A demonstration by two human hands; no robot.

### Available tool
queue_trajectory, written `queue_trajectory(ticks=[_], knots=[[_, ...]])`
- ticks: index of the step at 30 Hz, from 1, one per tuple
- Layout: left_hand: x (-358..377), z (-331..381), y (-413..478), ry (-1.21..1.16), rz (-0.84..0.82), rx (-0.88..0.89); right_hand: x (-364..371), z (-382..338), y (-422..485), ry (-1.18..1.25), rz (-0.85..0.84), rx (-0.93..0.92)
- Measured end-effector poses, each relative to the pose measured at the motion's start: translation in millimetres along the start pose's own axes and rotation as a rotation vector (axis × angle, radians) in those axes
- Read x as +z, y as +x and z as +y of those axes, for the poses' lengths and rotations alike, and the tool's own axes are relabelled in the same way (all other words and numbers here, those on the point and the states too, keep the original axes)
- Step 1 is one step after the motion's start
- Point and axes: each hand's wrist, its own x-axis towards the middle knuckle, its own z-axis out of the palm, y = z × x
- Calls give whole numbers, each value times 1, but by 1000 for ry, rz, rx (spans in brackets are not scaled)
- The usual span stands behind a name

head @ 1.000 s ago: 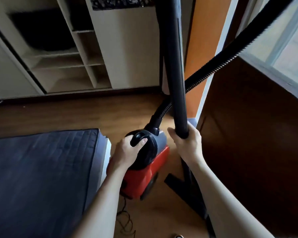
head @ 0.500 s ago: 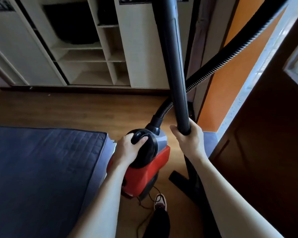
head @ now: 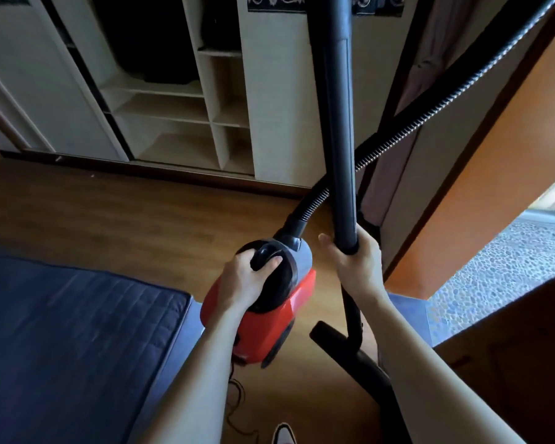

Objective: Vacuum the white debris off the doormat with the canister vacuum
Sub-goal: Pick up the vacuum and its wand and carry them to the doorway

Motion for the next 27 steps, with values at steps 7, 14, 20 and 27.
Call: queue_trajectory(ticks=[7, 14, 20, 27], knots=[[-1, 4, 113, 41, 69, -5, 39, 21, 113, 4, -40, 20], [16, -3, 223, 16, 141, -67, 81, 55, 237, 40, -109, 61], [36, -2, 325, 22, 283, -167, 116, 94, 353, 91, -246, 59], [42, 4, 412, 23, 429, -283, 163, 111, 469, 92, -385, -31]])
